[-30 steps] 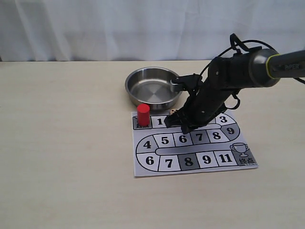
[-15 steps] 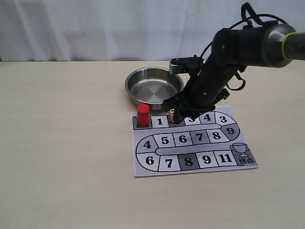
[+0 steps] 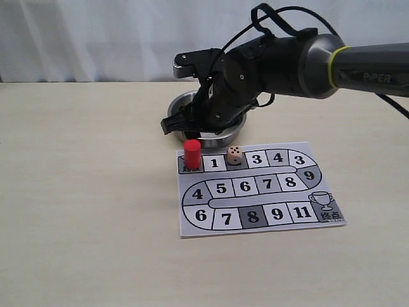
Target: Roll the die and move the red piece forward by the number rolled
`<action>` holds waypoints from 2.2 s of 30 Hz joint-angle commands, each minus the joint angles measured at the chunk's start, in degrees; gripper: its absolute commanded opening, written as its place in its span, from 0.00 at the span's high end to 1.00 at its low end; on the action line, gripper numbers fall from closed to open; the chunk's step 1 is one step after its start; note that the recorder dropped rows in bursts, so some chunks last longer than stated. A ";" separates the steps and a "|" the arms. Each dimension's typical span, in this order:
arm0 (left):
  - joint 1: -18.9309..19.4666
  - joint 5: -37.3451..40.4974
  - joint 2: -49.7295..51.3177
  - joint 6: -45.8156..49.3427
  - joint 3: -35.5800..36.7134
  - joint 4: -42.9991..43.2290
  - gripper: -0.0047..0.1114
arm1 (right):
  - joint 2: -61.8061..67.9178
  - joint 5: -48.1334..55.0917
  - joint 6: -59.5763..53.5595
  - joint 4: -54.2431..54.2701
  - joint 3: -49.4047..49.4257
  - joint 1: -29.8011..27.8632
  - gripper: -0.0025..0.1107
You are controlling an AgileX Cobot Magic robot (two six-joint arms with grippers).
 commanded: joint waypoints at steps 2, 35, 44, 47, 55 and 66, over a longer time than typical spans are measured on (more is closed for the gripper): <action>0.01 -1.00 -0.01 -0.36 -0.36 -0.07 0.96 | 2.69 -4.51 0.24 -0.79 -1.10 0.01 0.39; 0.01 -1.00 -0.01 -0.36 -0.36 -0.07 0.96 | 11.74 -2.92 0.24 -1.00 -6.96 0.01 0.52; 0.01 -1.00 -0.01 -0.36 -0.36 -0.07 0.96 | 12.19 -2.92 0.24 -1.00 -6.96 0.01 0.52; 0.01 -1.00 -0.01 -0.36 -0.36 -0.07 0.96 | 12.98 -2.92 0.24 -1.00 -6.96 0.01 0.52; 0.01 -1.00 -0.01 -0.36 -0.36 -0.07 0.96 | 13.32 -3.88 0.24 -1.00 -6.96 0.01 0.55; 0.01 -1.00 -0.01 -0.36 -0.36 -0.07 0.96 | 11.35 -1.03 0.24 -1.00 -6.96 -0.76 0.94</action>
